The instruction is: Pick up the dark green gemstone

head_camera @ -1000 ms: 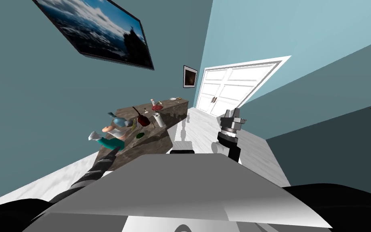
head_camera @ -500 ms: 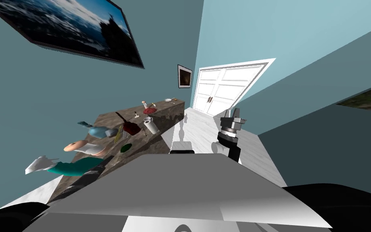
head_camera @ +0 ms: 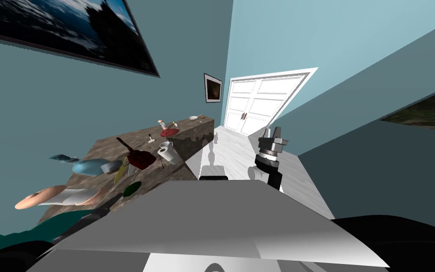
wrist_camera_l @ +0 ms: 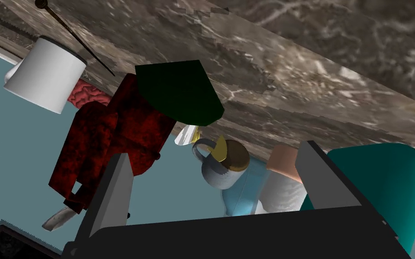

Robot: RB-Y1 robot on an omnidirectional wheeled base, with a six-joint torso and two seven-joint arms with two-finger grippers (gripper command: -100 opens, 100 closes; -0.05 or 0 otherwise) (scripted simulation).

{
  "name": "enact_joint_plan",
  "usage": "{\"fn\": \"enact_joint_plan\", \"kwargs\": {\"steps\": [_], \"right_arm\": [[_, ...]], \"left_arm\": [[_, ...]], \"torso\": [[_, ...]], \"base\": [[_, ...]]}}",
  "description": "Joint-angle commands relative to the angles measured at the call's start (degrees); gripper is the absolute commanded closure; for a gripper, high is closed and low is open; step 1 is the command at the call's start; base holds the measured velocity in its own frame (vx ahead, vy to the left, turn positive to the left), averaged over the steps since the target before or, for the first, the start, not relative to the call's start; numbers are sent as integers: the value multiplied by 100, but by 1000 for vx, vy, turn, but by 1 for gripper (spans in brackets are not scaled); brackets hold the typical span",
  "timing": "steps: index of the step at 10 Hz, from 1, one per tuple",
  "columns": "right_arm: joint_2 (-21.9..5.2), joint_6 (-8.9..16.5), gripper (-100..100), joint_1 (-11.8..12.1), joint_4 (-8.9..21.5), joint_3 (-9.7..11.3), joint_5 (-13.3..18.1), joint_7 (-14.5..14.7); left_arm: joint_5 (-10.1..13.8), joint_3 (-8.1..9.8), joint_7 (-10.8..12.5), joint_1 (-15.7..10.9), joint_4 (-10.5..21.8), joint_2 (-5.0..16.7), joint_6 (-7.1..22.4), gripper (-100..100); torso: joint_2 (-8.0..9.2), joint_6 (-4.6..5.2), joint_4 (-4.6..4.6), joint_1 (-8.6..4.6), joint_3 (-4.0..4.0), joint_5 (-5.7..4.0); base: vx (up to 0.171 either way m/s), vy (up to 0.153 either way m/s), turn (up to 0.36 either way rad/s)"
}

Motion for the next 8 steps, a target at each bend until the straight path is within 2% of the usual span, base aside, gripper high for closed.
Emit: {"fn": "enact_joint_plan", "kwargs": {"steps": [1, 3, 4, 5, 6, 7, 8], "right_arm": [[0, 0, 0, 0, 0, 0, 0, 0], [0, 0, 0, 1, 0, 0, 0, 0], [0, 0, 0, 1, 0, 0, 0, 0], [0, 0, 0, 0, 0, 0, 0, 0], [0, 0, 0, -1, 0, 0, 0, 0], [0, 0, 0, -1, 0, 0, 0, 0], [0, 0, 0, -1, 0, 0, 0, 0]], "left_arm": [[-146, -36, 158, 200, 146, 234, 44, -100], [-259, -146, 258, 345, 262, 400, 93, -100], [-222, -112, 211, 290, 170, 329, 114, -100], [-230, -122, 222, 292, 178, 339, 127, 0], [-241, -206, 174, 102, 364, 294, 129, -100], [-248, -249, 150, 8, 458, 272, 131, -100], [-241, -210, 172, 85, 408, 287, 102, -100]], "torso": [[0, 0, 0, 0, 0, 0], [-21, -1, -5, 1, -12, 1], [-20, 0, -5, -10, -12, -1], [8, -3, 1, -10, 3, -2], [31, -3, 7, -6, 17, -1], [34, -1, 9, 4, 20, 2], [34, -2, 8, 9, 20, 4]], "base": [[167, 5, -177], [178, -17, -128], [73, -17, -23], [14, -2, 5], [31, 19, -74], [41, 30, -88], [18, 14, -17]]}}
